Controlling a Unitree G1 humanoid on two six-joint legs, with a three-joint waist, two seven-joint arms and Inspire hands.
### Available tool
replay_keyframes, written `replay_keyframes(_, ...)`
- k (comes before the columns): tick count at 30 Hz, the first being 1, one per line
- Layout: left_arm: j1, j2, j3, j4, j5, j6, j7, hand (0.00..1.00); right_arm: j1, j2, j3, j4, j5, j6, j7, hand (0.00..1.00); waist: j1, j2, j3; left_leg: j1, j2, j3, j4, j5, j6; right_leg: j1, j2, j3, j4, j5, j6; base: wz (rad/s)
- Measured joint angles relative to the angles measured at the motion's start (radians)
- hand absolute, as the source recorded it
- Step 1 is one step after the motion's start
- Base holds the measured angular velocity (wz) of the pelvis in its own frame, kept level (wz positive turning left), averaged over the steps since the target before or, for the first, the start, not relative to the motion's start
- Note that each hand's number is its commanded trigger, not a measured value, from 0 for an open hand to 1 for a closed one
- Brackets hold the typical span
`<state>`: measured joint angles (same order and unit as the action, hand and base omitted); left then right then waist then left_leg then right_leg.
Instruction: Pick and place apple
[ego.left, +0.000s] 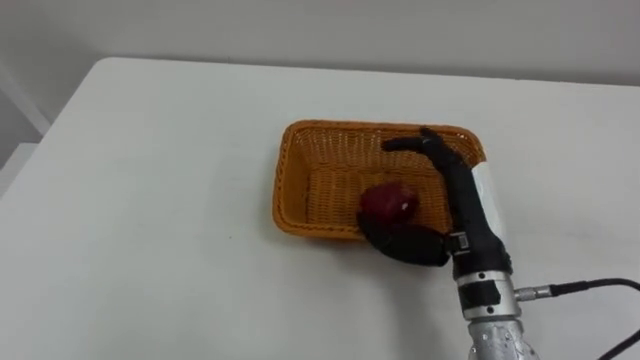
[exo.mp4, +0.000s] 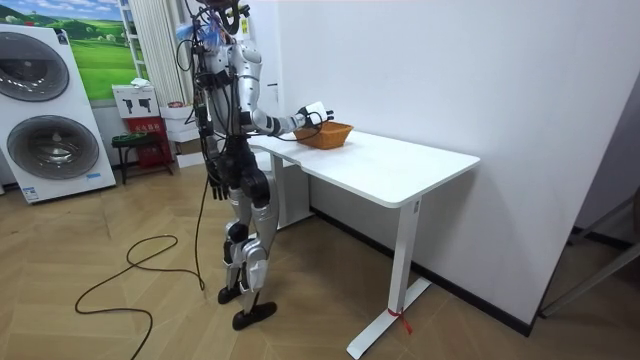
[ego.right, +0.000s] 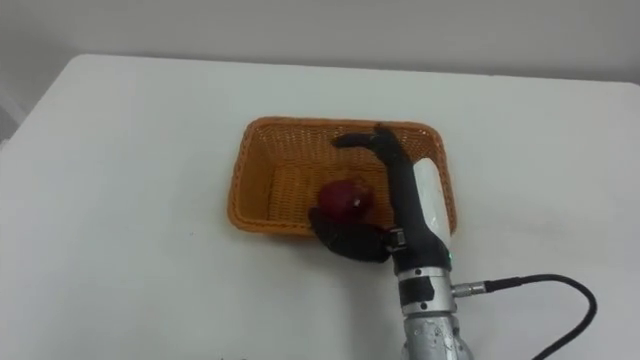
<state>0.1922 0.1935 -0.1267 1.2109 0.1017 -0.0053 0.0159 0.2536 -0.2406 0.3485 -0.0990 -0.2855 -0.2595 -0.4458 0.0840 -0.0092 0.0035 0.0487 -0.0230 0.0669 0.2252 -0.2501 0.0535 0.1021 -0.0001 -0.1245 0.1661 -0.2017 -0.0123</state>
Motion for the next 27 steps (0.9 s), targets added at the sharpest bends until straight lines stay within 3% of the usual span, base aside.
replay_keyframes(8,-0.003,0.000,0.001,0.000,0.000,-0.001,0.015,0.00,0.000,-0.001,-0.003,0.000,0.000,0.000,-0.002,0.00,0.000,-0.007,-0.0019,0.004,0.000,-0.002,-0.002,0.001,0.000,0.002,0.001,0.007,0.000,0.000,0.000,0.00)
replay_keyframes(14,0.001,0.000,0.005,0.001,-0.001,-0.002,0.011,0.00,-0.002,-0.001,-0.059,0.000,-0.002,-0.002,-0.042,0.00,0.002,-0.012,-0.0002,0.018,0.002,0.000,-0.003,0.001,0.000,0.010,0.001,0.012,0.000,0.000,0.000,-0.01)
replay_keyframes(20,0.028,0.010,0.016,-0.013,-0.003,-0.001,0.016,0.00,-0.013,-0.004,-0.210,-0.001,0.015,-0.004,-0.191,0.00,-0.019,-0.029,-0.0034,0.016,0.001,0.007,-0.002,0.001,0.000,0.011,0.001,0.009,0.001,0.000,0.000,0.00)
replay_keyframes(22,0.042,0.011,0.075,-0.012,0.000,-0.002,0.018,0.00,-0.016,-0.008,-0.307,-0.004,0.048,-0.006,-0.250,0.00,-0.035,-0.037,-0.0064,0.016,0.001,0.008,-0.004,0.001,0.000,0.011,0.001,0.009,0.001,0.000,0.000,0.00)
replay_keyframes(26,0.078,0.019,0.162,-0.014,-0.003,-0.006,0.024,0.00,-0.019,-0.012,-0.481,0.003,0.149,-0.013,-0.359,0.00,-0.067,-0.046,-0.0038,0.018,0.001,0.006,-0.004,0.001,0.000,0.014,0.001,0.007,0.000,0.000,0.000,0.00)
replay_keyframes(27,0.091,0.021,0.187,-0.015,-0.002,-0.007,0.026,0.00,-0.018,-0.014,-0.533,0.026,0.200,-0.023,-0.394,0.00,-0.078,-0.051,-0.0069,0.018,0.002,0.008,-0.003,0.001,0.000,0.013,0.002,0.010,0.001,0.000,0.000,0.00)
